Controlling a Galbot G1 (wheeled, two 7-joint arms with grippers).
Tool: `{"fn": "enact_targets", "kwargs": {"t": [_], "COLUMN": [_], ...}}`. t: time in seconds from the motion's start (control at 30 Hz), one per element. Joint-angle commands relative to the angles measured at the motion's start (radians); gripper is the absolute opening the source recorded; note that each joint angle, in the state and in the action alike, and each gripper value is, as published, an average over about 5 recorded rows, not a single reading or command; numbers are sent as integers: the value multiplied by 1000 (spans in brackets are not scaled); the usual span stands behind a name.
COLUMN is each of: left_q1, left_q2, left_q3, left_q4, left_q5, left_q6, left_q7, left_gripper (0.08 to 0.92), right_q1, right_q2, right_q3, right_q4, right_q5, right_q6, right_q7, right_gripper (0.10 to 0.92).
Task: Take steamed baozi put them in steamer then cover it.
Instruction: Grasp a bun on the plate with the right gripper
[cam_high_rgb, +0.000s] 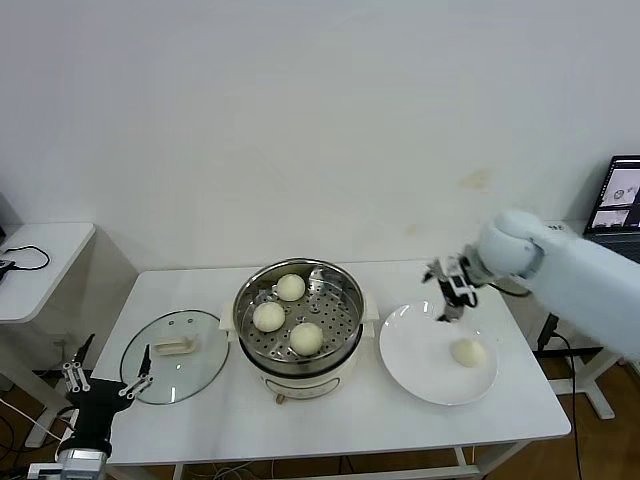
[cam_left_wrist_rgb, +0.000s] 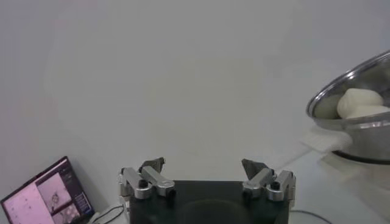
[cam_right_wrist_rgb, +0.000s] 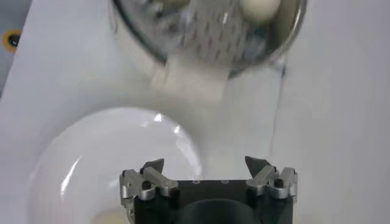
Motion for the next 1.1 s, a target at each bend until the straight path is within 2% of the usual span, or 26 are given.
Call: {"fn": "enact_targets", "kwargs": {"t": [0.03, 0.87, 1.1], "left_q1": [3, 37, 36], "left_q2": [-3, -20, -20], "left_q3": [7, -12, -16], "left_q4": [2, -20, -18], "left_q5": [3, 9, 8], "left_q6": [0, -1, -1], "left_q7": [0, -2, -1], "left_gripper": [823, 823, 823], "right_q1": [-266, -425, -428], "right_q2": [-140, 37, 63], "right_q3": [155, 275, 277], "right_q4": [-11, -211, -231], "right_q5": [-128, -224, -233], "right_q6": [-18, 6, 4], "right_q7": [-7, 48, 50], "right_gripper": [823, 822, 791]}}
